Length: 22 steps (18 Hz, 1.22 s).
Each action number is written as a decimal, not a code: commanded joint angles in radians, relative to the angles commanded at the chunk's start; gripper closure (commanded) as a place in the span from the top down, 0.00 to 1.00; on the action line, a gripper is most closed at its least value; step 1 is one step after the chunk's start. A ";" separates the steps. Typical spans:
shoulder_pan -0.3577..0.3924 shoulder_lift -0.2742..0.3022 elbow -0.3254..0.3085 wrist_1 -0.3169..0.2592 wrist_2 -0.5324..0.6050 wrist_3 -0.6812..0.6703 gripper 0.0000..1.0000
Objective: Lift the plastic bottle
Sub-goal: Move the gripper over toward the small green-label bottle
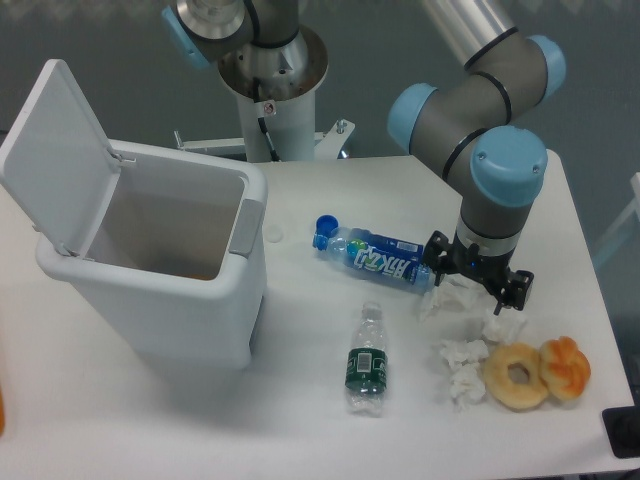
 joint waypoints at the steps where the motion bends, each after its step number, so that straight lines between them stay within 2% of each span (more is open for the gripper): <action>1: -0.005 0.000 -0.009 0.006 0.015 0.000 1.00; 3: -0.014 -0.002 -0.008 0.028 0.026 -0.003 1.00; 6: -0.027 -0.012 -0.015 0.029 0.018 -0.018 1.00; 8: -0.063 -0.017 -0.029 0.044 0.024 -0.142 1.00; 10: -0.093 -0.020 -0.063 0.106 0.028 -0.312 1.00; 11: -0.112 -0.017 -0.081 0.115 0.028 -0.352 1.00; 14: -0.118 0.015 -0.144 0.114 0.025 -0.377 1.00; 18: -0.123 0.017 -0.198 0.112 0.028 -0.419 1.00; 22: -0.127 0.011 -0.210 0.109 0.023 -0.457 1.00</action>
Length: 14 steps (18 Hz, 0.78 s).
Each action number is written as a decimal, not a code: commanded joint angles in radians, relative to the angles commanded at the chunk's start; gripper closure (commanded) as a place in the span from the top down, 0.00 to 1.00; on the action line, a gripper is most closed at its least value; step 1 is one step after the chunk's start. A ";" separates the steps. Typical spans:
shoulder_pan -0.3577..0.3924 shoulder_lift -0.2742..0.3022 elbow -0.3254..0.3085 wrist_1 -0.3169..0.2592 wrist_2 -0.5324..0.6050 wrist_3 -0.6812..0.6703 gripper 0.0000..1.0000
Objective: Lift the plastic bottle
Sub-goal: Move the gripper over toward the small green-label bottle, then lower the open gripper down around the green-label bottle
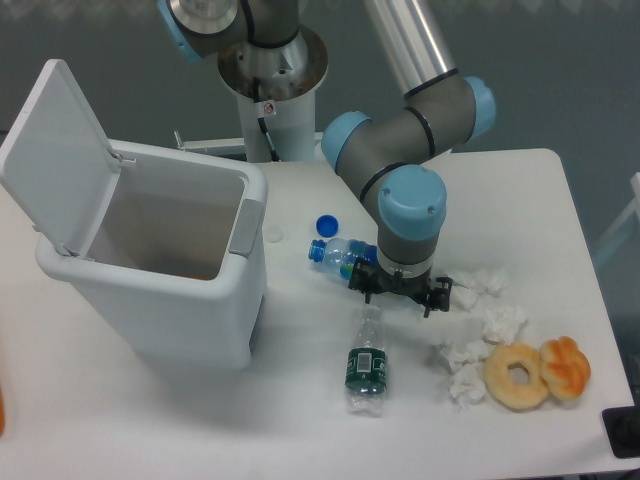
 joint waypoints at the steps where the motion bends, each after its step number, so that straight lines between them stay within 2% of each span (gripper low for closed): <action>1: -0.006 -0.002 -0.006 0.000 0.001 -0.002 1.00; 6: -0.048 -0.063 0.001 0.005 0.008 -0.044 1.00; 9: -0.049 -0.072 0.003 0.009 0.008 -0.046 1.00; 11: -0.051 -0.080 0.001 0.011 0.014 -0.045 0.93; 14: -0.051 -0.083 0.003 0.011 0.020 -0.041 0.93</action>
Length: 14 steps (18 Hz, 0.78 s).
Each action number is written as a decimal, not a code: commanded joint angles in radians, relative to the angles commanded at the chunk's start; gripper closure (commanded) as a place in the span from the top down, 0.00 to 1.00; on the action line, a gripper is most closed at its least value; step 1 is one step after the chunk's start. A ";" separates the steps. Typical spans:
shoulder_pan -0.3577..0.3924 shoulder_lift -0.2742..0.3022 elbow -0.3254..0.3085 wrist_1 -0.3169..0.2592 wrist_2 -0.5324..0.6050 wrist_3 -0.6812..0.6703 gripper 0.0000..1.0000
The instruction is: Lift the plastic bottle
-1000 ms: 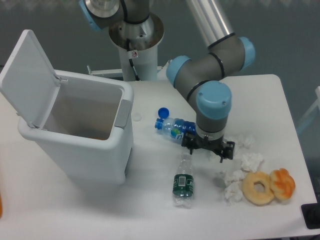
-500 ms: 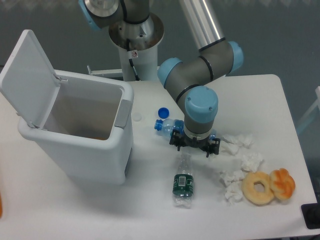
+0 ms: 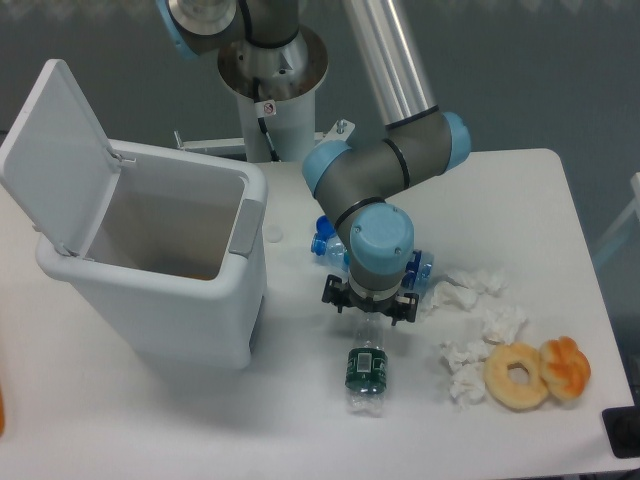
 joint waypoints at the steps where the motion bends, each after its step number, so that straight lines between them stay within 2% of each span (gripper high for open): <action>1: 0.000 0.000 0.000 0.000 0.000 0.000 0.93; 6: 0.000 -0.006 -0.002 0.000 0.002 -0.002 0.92; 10: 0.002 -0.008 -0.008 -0.002 0.003 0.000 0.67; 13: 0.002 -0.008 -0.009 -0.003 0.011 0.002 0.61; 14: 0.000 -0.009 -0.011 -0.003 0.026 0.003 0.56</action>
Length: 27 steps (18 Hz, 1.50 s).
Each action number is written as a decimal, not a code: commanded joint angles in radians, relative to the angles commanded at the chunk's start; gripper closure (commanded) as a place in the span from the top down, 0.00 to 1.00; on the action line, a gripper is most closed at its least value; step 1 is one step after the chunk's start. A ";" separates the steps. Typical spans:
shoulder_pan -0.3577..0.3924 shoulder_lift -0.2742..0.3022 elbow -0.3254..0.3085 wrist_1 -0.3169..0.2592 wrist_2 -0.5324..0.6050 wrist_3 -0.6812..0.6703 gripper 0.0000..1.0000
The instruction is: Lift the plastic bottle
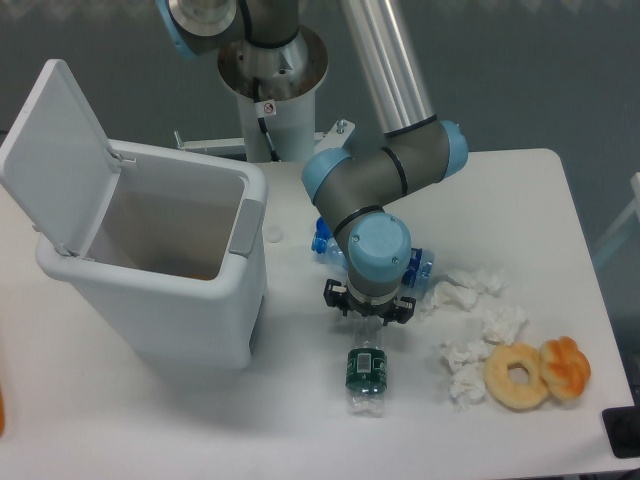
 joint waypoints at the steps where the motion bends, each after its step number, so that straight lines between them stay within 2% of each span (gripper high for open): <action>1: 0.002 0.000 0.000 0.002 0.009 0.000 0.50; 6: 0.002 0.002 0.000 0.003 0.008 -0.002 0.26; 9: 0.002 0.005 0.014 0.000 0.008 -0.002 0.21; 10: 0.002 0.008 0.021 0.000 0.008 0.000 0.17; 13: 0.002 0.011 0.099 -0.002 0.009 0.002 0.08; 16: 0.002 0.003 0.191 -0.002 0.011 0.024 0.09; 19: 0.009 0.012 0.222 -0.011 0.012 0.165 0.06; 22: 0.026 0.008 0.267 -0.018 0.014 0.207 0.06; 27: 0.064 -0.028 0.389 -0.118 0.063 0.324 0.07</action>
